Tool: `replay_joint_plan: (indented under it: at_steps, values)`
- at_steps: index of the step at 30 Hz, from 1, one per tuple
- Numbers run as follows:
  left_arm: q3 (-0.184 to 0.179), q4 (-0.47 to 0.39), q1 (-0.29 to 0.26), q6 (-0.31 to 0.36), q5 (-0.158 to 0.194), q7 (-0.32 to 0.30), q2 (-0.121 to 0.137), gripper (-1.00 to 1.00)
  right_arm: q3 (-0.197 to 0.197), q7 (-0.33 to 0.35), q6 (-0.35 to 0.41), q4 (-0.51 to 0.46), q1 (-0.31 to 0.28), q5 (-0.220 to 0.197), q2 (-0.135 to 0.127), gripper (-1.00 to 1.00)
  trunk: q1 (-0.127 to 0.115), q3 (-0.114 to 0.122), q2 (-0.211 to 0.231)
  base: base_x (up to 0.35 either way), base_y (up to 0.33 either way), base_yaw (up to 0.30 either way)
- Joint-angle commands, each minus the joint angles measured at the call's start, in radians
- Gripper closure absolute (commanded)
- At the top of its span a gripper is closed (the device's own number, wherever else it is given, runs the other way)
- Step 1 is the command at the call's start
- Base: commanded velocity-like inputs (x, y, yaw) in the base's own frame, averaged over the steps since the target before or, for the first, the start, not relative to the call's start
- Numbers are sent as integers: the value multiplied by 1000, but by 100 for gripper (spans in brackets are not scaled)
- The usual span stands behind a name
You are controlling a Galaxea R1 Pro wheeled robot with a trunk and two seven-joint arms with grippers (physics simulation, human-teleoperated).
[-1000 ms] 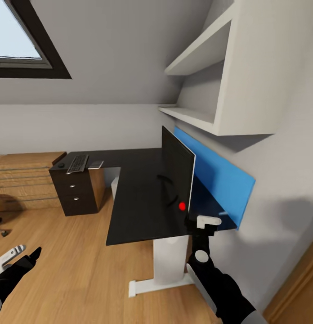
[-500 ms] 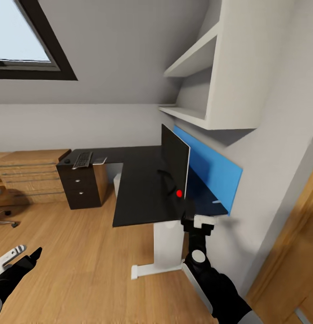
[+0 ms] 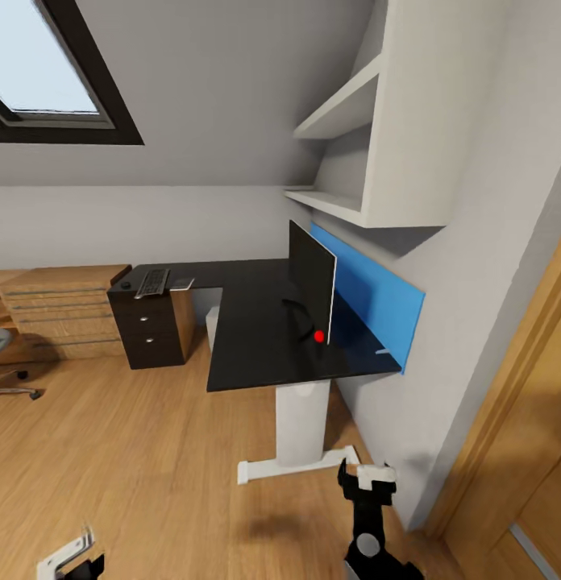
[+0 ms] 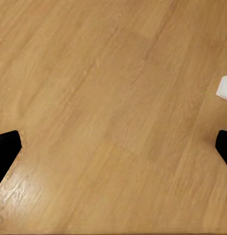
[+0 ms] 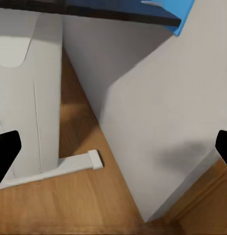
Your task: In the bedroom, organize the workspace by keeping the computer under the desk, ensuring the monitor is on the desk, placing the keyboard on the desk next to the monitor, placing the mouse on the desk next to the keyboard, moving the folder from the swivel chair onto the desk next to the mouse, stacking the notebook on top of the folder with the pen on top of the notebook, and positioning the swivel chair next to the desk.
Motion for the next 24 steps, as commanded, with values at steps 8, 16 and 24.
replay_joint_plan:
  at_steps: [8, 16, 24]
  values:
    - [-6, 265, 0, -384, -67, 5, -30, -100, 1, 147, -270, 338, 1, -9, 22, -100, 0, -3, -1, -4, 1, 129]
    - [-56, 431, -1, -516, -259, 4, -90, -100, 1, 168, -296, 396, 1, -31, 33, -100, 0, -7, -1, 0, 198, 183]
    - [-57, 447, -1, -508, -278, -4, -111, -100, 2, 168, -300, 397, 1, -32, 35, -100, 0, -6, -1, 12, 331, 56]
